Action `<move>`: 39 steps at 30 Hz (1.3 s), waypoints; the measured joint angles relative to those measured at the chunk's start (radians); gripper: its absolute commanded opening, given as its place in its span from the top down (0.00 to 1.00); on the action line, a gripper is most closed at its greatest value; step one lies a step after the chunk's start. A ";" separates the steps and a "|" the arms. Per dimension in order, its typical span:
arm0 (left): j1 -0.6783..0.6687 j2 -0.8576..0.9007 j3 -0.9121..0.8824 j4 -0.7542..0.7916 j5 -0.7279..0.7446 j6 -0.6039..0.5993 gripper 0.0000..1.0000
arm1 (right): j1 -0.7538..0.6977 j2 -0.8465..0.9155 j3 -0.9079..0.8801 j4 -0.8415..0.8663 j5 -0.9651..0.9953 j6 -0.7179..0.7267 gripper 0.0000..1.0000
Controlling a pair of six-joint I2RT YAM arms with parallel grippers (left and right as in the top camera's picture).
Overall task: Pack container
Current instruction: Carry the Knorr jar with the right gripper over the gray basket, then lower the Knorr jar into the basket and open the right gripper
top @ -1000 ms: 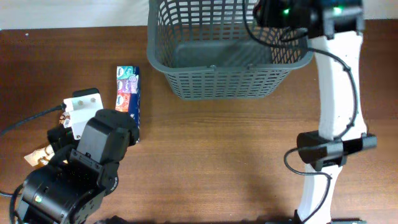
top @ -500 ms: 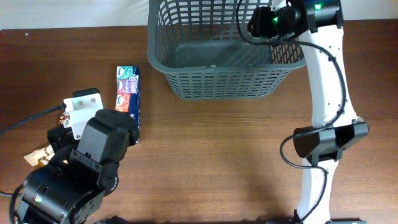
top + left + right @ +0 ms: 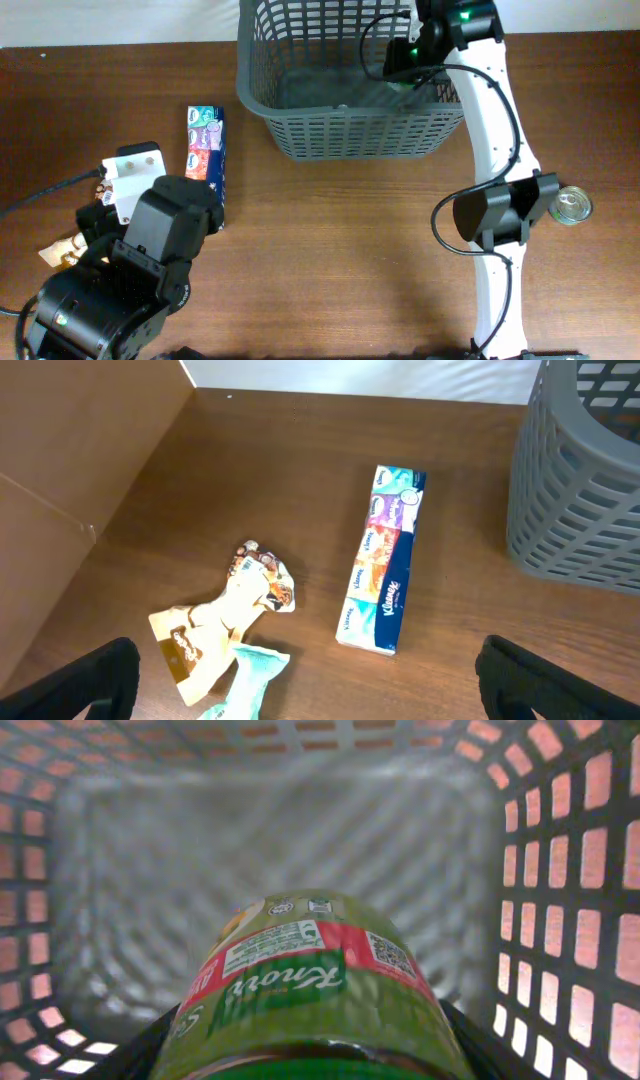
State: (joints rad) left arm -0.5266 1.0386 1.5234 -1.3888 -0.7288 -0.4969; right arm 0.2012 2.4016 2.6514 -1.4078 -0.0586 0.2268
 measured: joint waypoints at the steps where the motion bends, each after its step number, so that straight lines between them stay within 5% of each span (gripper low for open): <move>1: 0.000 0.000 0.000 0.000 0.000 0.000 0.00 | 0.000 0.003 0.000 -0.004 0.008 0.000 0.96; 39: 0.000 0.000 0.000 -0.015 0.000 0.000 0.00 | 0.000 0.041 -0.124 -0.002 0.078 -0.002 0.96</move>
State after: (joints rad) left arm -0.5266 1.0386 1.5234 -1.4040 -0.7284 -0.4969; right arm 0.2008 2.4424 2.5275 -1.4094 0.0193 0.2245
